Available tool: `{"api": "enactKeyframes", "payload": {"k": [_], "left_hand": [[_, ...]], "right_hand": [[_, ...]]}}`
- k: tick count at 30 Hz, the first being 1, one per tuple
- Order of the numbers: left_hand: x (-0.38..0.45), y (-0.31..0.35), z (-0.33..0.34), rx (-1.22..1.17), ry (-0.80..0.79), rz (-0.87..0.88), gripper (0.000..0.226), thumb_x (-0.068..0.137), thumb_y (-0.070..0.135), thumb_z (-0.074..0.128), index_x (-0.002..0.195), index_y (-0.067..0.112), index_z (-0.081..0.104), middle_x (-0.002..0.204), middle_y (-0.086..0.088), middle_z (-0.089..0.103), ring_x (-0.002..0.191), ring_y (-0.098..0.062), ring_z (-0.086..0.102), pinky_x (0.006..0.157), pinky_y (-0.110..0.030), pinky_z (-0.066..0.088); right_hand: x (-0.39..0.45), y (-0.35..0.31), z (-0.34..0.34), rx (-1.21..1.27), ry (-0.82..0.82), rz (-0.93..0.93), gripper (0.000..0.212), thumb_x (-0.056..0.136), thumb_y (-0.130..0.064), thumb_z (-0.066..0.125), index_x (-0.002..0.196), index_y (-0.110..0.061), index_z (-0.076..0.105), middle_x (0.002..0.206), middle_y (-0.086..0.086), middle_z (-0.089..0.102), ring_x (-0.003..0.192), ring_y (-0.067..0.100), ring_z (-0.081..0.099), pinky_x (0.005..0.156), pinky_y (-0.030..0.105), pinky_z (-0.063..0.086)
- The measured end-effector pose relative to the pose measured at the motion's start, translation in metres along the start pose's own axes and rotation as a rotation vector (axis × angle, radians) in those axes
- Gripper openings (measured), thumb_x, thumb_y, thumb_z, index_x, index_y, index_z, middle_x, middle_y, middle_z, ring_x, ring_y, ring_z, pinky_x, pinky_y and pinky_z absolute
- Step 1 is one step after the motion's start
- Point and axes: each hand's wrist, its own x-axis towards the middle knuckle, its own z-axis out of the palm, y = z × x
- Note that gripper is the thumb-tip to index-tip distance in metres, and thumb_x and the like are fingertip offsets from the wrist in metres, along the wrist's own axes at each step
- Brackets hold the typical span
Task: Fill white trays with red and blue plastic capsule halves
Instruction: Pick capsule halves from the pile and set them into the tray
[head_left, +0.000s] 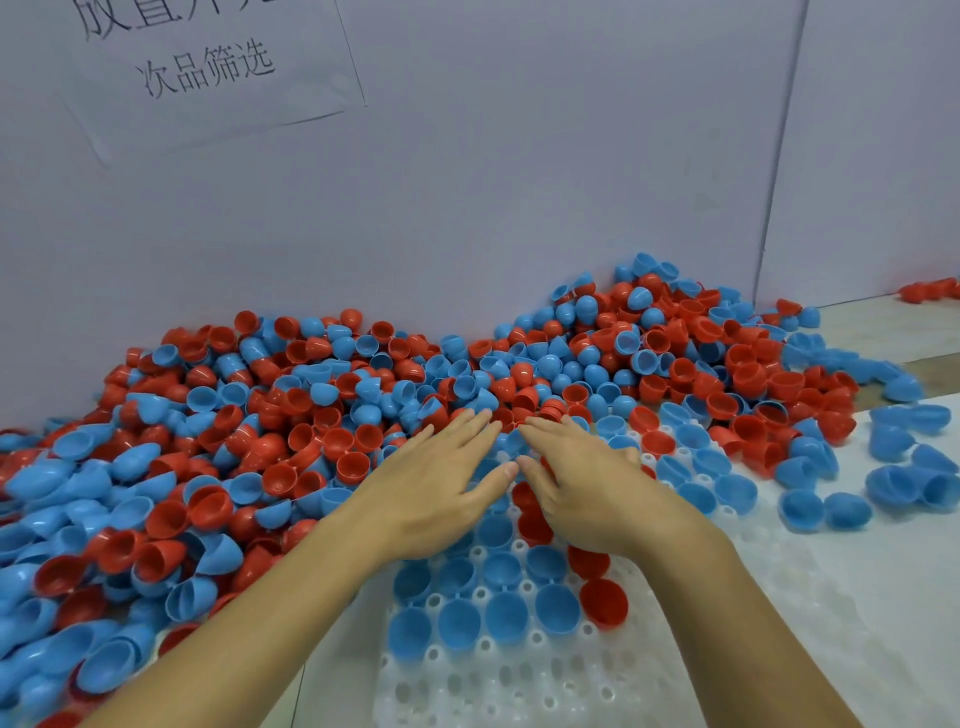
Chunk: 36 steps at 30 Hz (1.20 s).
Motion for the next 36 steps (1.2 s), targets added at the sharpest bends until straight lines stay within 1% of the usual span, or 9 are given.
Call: {"api": "enactKeyframes", "payload": {"k": [3,8,11,15,18,23,27,32,36], "left_hand": [[-0.005,-0.002,0.003,-0.017,-0.071,-0.020,0.072,0.100,0.065,0.017,0.161,0.029,0.006,0.167,0.017,-0.002,0.149,0.008,-0.008,0.121,-0.025,-0.005],[-0.006,0.001,0.003,-0.051,-0.068,-0.020,0.069,0.101,0.063,0.013,0.161,0.031,0.004,0.167,0.019,-0.004,0.148,0.008,-0.013,0.123,-0.028,-0.006],[-0.006,-0.006,-0.004,-0.019,0.093,-0.037,0.070,0.099,0.068,0.013,0.160,0.034,0.010,0.168,0.015,0.000,0.148,0.005,-0.011,0.123,-0.031,-0.003],[0.008,-0.046,-0.035,0.267,0.430,-0.469,0.066,0.095,0.062,0.038,0.155,0.034,0.029,0.166,-0.008,0.018,0.154,-0.034,0.008,0.119,-0.059,0.020],[0.021,-0.085,-0.062,0.127,0.332,-0.737,0.076,0.087,0.072,0.052,0.153,0.043,0.025,0.165,-0.015,0.010,0.149,-0.049,0.007,0.110,-0.072,0.025],[0.051,-0.115,-0.071,-0.026,0.006,-0.775,0.100,0.078,0.078,0.062,0.157,0.032,0.022,0.163,-0.022,0.011,0.146,-0.046,0.024,0.118,-0.059,0.026],[0.066,-0.113,-0.062,-0.133,0.098,-0.819,0.101,0.074,0.073,0.071,0.155,0.034,0.024,0.162,-0.023,0.011,0.147,-0.050,0.016,0.118,-0.064,0.020],[0.046,-0.113,-0.031,-0.003,0.384,-0.712,0.064,0.078,0.061,0.070,0.135,0.040,0.048,0.149,-0.008,0.030,0.137,-0.044,0.024,0.100,-0.060,0.044],[0.042,-0.126,-0.047,-0.023,0.128,-0.715,0.080,0.079,0.048,0.076,0.147,0.044,0.034,0.155,-0.018,0.020,0.138,-0.051,0.023,0.116,-0.055,0.026]], "right_hand": [[0.004,-0.003,0.005,-0.056,-0.057,-0.001,0.045,0.108,-0.037,0.028,0.151,-0.027,0.031,0.166,-0.014,0.010,0.154,0.016,-0.002,0.115,0.062,0.010],[0.004,0.000,0.005,-0.085,-0.017,0.009,0.040,0.107,-0.035,0.030,0.146,-0.025,0.038,0.164,-0.014,0.017,0.154,0.016,0.000,0.114,0.060,0.014],[0.004,0.000,0.004,-0.017,0.048,-0.012,0.041,0.108,-0.032,0.032,0.147,-0.022,0.038,0.161,-0.013,0.024,0.154,0.015,0.004,0.116,0.057,0.013],[0.004,0.001,0.001,0.076,0.155,-0.049,0.036,0.106,-0.025,0.036,0.138,-0.015,0.050,0.149,-0.004,0.044,0.142,0.020,0.034,0.115,0.053,0.029],[0.004,0.001,0.000,0.110,0.219,-0.055,0.030,0.105,-0.023,0.039,0.128,-0.014,0.057,0.136,-0.002,0.053,0.129,0.018,0.046,0.111,0.050,0.036],[0.004,0.002,0.000,0.113,0.259,-0.060,0.033,0.105,-0.029,0.042,0.135,-0.024,0.053,0.130,-0.003,0.055,0.125,0.018,0.048,0.108,0.046,0.039],[0.005,0.005,-0.001,0.121,0.287,-0.083,0.037,0.104,-0.031,0.044,0.141,-0.026,0.049,0.131,-0.003,0.054,0.122,0.013,0.048,0.093,0.024,0.037],[0.004,0.006,-0.001,0.124,0.282,-0.098,0.042,0.104,-0.033,0.044,0.146,-0.028,0.044,0.140,-0.006,0.050,0.130,0.011,0.043,0.100,0.024,0.034],[0.004,0.006,-0.002,0.132,0.279,-0.107,0.041,0.104,-0.033,0.044,0.146,-0.029,0.044,0.140,-0.006,0.050,0.132,0.011,0.042,0.100,0.022,0.032]]}}
